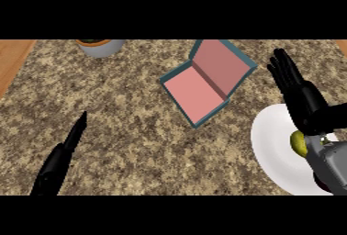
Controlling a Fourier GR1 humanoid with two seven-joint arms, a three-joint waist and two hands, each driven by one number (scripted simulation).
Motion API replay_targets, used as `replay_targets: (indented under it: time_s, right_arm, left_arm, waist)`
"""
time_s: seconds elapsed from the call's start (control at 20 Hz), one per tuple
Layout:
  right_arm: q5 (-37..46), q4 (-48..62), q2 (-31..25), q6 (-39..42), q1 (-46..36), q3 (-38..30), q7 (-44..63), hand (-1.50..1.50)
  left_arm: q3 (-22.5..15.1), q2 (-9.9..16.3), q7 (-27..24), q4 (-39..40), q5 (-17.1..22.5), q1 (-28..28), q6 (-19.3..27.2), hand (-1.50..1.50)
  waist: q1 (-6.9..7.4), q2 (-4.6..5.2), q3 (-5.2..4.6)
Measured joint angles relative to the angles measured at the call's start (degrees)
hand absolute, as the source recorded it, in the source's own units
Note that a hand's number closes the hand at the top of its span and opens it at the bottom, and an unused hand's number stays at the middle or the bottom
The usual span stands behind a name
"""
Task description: Pick the pear from the plate and place it in the cardboard box
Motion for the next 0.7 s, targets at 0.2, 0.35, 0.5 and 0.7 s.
replay_targets:
  time_s: [0.2, 0.35, 0.5, 0.7]
  right_arm:
    - [-7.3, 2.2, -2.1, 2.2, 5.1, -7.7, 0.7, -1.5]
    - [-10.1, 7.0, -5.7, 1.2, 9.9, -13.4, 2.3, -1.5]
    - [-10.4, 11.1, -6.5, -5.1, 14.1, -20.5, -0.8, -1.5]
    - [-10.8, 9.5, -6.2, -4.9, 21.2, -27.0, -9.4, -1.5]
  left_arm:
    - [3.7, -0.5, 1.6, -1.3, 4.5, 0.2, -0.6, 0.0]
    - [7.5, -2.1, 3.2, -2.2, 9.8, -0.2, -0.4, 0.0]
    - [10.2, -2.8, 5.3, -3.0, 14.4, 0.1, -1.1, 0.0]
    - [14.0, -1.6, 8.2, -3.2, 19.9, -0.8, -4.4, 0.0]
  waist:
    - [-0.8, -0.29, -1.09]
    - [-2.25, -0.18, -1.52]
    - [-3.21, -0.47, -1.62]
    - [-2.41, -0.6, -1.7]
